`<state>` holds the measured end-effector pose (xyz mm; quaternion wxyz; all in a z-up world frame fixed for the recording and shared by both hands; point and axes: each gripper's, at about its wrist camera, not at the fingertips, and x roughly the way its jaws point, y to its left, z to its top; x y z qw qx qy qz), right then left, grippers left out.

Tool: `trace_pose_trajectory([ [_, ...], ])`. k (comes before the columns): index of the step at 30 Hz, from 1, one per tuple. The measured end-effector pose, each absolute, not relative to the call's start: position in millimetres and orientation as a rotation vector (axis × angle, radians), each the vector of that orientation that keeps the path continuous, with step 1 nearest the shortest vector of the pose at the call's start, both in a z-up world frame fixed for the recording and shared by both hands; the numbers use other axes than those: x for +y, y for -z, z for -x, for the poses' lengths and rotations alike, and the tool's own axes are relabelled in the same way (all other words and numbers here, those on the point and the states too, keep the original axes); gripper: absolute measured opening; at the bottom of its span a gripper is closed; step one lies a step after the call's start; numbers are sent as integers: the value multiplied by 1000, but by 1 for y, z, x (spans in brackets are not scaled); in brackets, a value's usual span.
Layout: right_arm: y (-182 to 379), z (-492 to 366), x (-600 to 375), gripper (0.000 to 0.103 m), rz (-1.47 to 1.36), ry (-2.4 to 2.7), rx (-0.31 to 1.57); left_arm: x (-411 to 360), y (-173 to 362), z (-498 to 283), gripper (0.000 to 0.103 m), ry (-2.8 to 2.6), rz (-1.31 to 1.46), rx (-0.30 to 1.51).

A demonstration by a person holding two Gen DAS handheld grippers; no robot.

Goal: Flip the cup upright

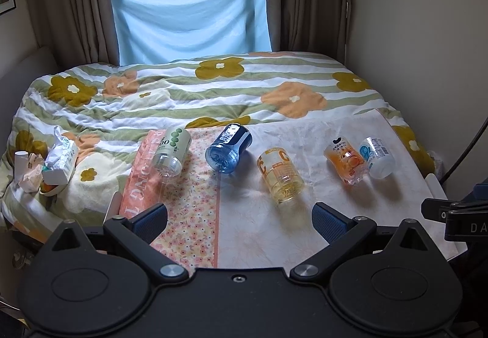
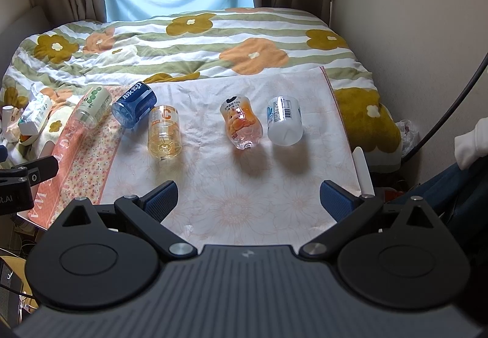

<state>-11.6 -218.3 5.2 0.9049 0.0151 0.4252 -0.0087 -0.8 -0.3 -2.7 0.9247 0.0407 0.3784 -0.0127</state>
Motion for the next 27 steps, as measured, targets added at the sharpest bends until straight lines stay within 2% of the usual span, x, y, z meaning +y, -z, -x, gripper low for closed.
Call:
trace_pose_trajectory([
  [27,-4,10,-222,103,-34,17,881,0,3,2,103,25,-83,776],
])
